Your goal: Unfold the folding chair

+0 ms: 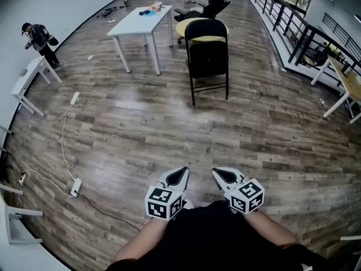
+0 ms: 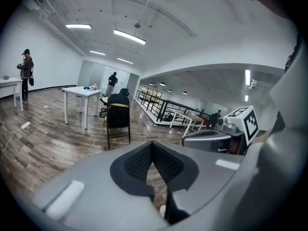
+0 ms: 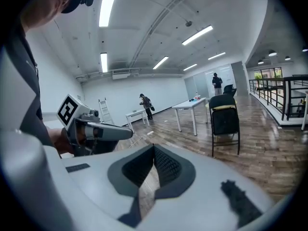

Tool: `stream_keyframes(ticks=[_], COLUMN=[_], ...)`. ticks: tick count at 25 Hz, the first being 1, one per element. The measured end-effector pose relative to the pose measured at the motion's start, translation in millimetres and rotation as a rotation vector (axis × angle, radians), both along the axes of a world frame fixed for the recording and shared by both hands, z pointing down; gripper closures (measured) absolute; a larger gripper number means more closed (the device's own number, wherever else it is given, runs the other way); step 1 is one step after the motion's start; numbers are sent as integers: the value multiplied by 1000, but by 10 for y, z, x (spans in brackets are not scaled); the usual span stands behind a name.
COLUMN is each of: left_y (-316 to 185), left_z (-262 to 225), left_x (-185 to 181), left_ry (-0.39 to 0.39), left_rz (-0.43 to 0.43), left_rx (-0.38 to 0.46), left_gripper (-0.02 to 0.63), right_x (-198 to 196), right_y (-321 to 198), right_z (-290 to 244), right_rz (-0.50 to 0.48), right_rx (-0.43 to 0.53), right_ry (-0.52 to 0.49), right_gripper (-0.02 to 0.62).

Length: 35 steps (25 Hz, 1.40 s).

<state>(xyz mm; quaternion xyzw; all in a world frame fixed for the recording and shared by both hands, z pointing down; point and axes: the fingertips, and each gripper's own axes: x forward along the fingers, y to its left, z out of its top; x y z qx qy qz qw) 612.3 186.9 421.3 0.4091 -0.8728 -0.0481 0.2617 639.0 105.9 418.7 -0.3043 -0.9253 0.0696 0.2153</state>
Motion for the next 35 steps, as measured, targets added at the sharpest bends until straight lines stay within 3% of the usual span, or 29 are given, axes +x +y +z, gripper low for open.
stream_keyframes(ticks=[6,11,20,27,35], left_y=[123,257,439,545,612], left_z=[164,159,205,191,270], left_x=[-24,-79,-94,-157,-303], left_ry=[103,72,83,81,87], left_rz=[-7,-28,-37,-71,-89], left_rx=[32,21,3,7,-17], left_gripper=[598,598,598,598,598], right_x=[-42,-161,-321,-347,-603], right_y=[44,112,477,483,671], right_z=[168,210,33,83,161], right_rz=[36,31,-35,-44,-121], right_rx=[-71,-66,-60,-54,-64], right_ry=[86,104,56,77,91], right_gripper=[591,591,591,591,591])
